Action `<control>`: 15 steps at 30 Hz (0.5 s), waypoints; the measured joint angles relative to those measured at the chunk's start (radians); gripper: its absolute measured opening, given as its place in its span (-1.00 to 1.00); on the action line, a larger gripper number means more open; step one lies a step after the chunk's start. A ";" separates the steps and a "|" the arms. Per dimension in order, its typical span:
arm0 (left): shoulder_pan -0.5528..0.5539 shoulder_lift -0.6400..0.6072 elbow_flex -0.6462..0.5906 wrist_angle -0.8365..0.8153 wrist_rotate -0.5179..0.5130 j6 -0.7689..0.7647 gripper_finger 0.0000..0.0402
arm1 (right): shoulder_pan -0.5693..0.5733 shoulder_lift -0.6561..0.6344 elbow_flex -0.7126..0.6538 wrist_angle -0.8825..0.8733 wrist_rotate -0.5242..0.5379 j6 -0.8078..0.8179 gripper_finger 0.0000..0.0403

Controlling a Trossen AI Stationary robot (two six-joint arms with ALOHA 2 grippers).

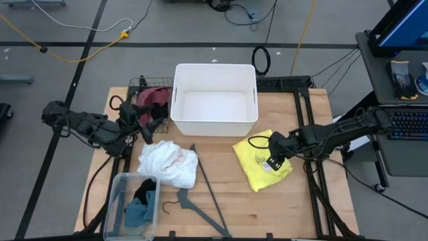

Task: Pick & Place Cloths
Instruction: Put the yellow shirt into the white bin

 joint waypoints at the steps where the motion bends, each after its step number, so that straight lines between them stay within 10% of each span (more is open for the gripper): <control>1: -0.009 0.000 -0.010 0.022 -0.007 0.003 0.62 | 0.000 0.000 -0.008 0.005 0.000 0.000 -0.23; 15: -0.077 -0.001 -0.056 0.100 -0.045 0.029 0.62 | -0.017 0.000 -0.035 0.049 0.105 0.000 -0.21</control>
